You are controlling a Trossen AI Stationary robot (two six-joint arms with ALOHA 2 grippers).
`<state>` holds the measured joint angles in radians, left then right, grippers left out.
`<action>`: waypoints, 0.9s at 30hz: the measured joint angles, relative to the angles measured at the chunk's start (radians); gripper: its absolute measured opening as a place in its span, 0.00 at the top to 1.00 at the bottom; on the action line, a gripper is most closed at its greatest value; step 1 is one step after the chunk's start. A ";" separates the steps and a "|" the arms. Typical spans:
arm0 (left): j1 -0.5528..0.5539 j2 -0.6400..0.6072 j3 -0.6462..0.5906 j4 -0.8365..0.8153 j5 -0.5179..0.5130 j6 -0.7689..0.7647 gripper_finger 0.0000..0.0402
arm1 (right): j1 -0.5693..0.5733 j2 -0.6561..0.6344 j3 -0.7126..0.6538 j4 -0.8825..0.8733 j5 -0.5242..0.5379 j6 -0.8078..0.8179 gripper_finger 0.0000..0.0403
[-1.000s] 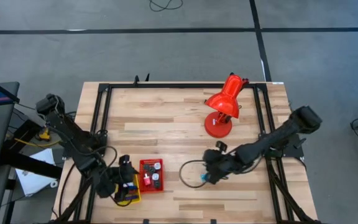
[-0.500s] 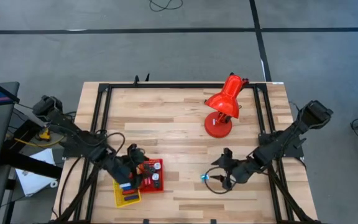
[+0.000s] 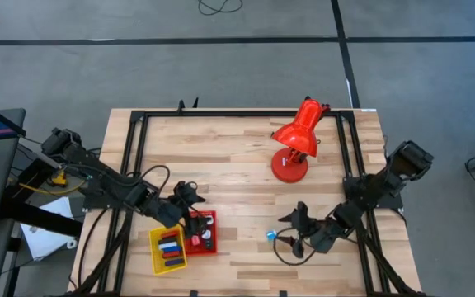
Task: Pick & Place Office items
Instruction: Put the light blue charger adapter into the red bin
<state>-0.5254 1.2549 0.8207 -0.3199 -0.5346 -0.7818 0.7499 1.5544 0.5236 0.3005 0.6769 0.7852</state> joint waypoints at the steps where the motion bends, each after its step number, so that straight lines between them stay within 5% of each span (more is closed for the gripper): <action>1: 0.004 0.000 0.000 0.000 0.000 0.000 0.15 | 0.001 0.007 0.000 0.001 0.002 -0.041 0.25; 8: 0.011 0.000 0.000 -0.001 0.000 0.000 0.15 | 0.001 0.062 0.000 0.032 -0.074 -0.265 0.25; 27: 0.011 0.001 0.000 0.055 0.000 0.000 0.15 | -0.070 0.238 -0.071 0.397 -0.183 -0.403 0.25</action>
<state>-0.5148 1.2556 0.8210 -0.2653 -0.5343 -0.7822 0.6804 1.7927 0.4524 0.6975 0.4942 0.3819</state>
